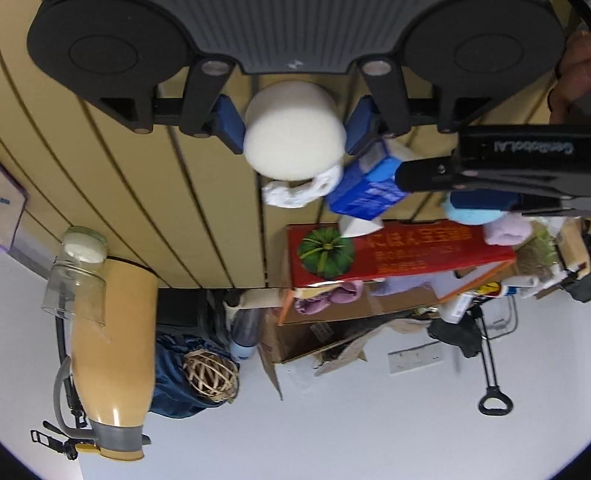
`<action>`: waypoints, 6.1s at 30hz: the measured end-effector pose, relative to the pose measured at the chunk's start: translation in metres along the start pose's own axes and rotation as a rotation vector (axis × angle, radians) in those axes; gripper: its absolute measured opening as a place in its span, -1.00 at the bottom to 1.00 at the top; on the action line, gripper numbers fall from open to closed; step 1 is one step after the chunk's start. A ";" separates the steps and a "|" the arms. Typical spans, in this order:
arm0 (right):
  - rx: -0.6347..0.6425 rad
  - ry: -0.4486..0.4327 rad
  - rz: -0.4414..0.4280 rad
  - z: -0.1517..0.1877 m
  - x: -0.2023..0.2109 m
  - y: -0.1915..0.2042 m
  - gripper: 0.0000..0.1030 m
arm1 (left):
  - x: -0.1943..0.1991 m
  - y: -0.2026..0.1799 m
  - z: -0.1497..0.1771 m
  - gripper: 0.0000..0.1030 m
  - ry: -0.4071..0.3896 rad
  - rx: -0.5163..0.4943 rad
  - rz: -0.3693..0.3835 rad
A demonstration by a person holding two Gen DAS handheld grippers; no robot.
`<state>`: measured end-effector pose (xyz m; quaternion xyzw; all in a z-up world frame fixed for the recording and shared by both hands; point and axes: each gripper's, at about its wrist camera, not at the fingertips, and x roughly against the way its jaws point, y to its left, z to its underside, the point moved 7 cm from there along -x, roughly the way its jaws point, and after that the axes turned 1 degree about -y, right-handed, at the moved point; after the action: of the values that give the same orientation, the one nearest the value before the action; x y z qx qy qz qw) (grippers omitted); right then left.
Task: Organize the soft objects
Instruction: 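Carry the foam cylinder into the box with the right tool while the left carries the wedge, then open both tools and withdraw them over the table, then grasp the clear iridescent bag with the left tool while the right grasps the white cloth, then carry the clear bag into the box with the left tool while the right carries the cloth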
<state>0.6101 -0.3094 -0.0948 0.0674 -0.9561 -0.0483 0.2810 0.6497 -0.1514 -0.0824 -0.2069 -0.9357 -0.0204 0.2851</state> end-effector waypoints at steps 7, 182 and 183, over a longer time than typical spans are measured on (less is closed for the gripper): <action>-0.072 -0.030 0.024 -0.003 -0.002 -0.029 0.15 | -0.013 0.016 -0.019 0.44 -0.013 0.028 -0.060; 0.132 -0.203 -0.197 0.000 0.162 0.078 -0.81 | 0.271 0.051 0.037 -0.45 -0.314 0.216 -0.276; 0.133 -0.204 -0.205 0.002 0.169 0.082 -0.81 | 0.277 0.045 0.037 -0.45 -0.322 0.210 -0.270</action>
<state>0.4600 -0.2552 0.0042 0.1776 -0.9689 -0.0201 0.1709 0.4404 -0.0004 0.0332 -0.0494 -0.9853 0.0724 0.1468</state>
